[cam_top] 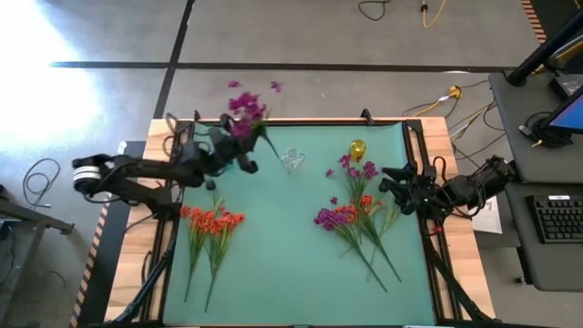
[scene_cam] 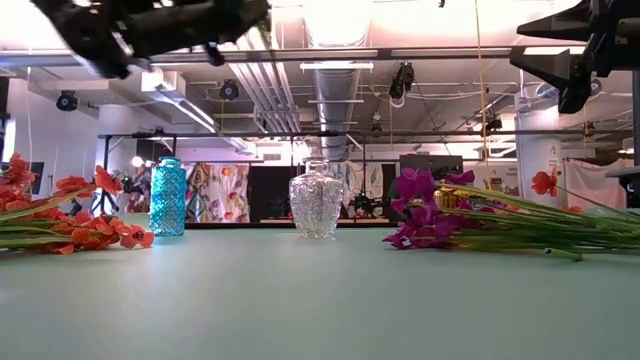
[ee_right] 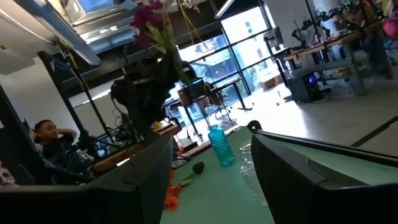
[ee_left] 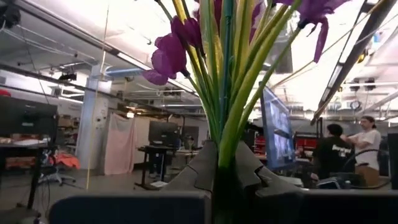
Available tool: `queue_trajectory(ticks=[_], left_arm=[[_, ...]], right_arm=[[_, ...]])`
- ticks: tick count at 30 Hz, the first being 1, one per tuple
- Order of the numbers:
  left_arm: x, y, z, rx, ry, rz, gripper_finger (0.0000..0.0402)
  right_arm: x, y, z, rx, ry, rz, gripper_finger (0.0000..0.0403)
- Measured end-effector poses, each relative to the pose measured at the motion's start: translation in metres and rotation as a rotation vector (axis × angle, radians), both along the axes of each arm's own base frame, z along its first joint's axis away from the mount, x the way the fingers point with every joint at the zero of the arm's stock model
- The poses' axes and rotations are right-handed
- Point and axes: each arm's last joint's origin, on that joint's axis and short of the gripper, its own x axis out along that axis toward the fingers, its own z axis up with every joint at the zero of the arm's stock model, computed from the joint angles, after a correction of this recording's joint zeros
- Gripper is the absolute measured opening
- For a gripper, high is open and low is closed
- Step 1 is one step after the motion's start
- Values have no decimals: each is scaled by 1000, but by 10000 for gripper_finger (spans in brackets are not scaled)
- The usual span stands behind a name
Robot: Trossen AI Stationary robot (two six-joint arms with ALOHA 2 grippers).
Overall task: Sort flowers into vase by color
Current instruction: Put the bottom left violet flowers into the transparent flower vase
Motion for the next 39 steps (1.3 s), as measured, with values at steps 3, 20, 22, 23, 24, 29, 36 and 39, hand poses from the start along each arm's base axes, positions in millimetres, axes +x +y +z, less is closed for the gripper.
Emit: queue_trajectory(ticks=[3, 20, 22, 23, 24, 29, 36, 39], left_arm=[[17, 15, 1, -29, -1, 20, 0], [59, 40, -26, -67, 98, 27, 0], [57, 40, -29, -70, 110, 28, 0], [57, 39, -31, -72, 117, 28, 0], [56, 40, -33, -75, 122, 31, 0], [55, 40, -39, -73, 155, 43, 0], [62, 42, -49, -96, 184, 40, 4], [63, 43, -51, -111, 184, 34, 24]], right_arm=[[0, 0, 0, 56, -22, 16, 210], [0, 0, 0, 58, -23, 20, 210], [0, 0, 0, 58, -23, 19, 210], [0, 0, 0, 58, -23, 20, 210], [0, 0, 0, 59, -23, 20, 210], [0, 0, 0, 59, -23, 20, 210], [0, 0, 0, 61, -24, 20, 210], [0, 0, 0, 62, -24, 20, 210]])
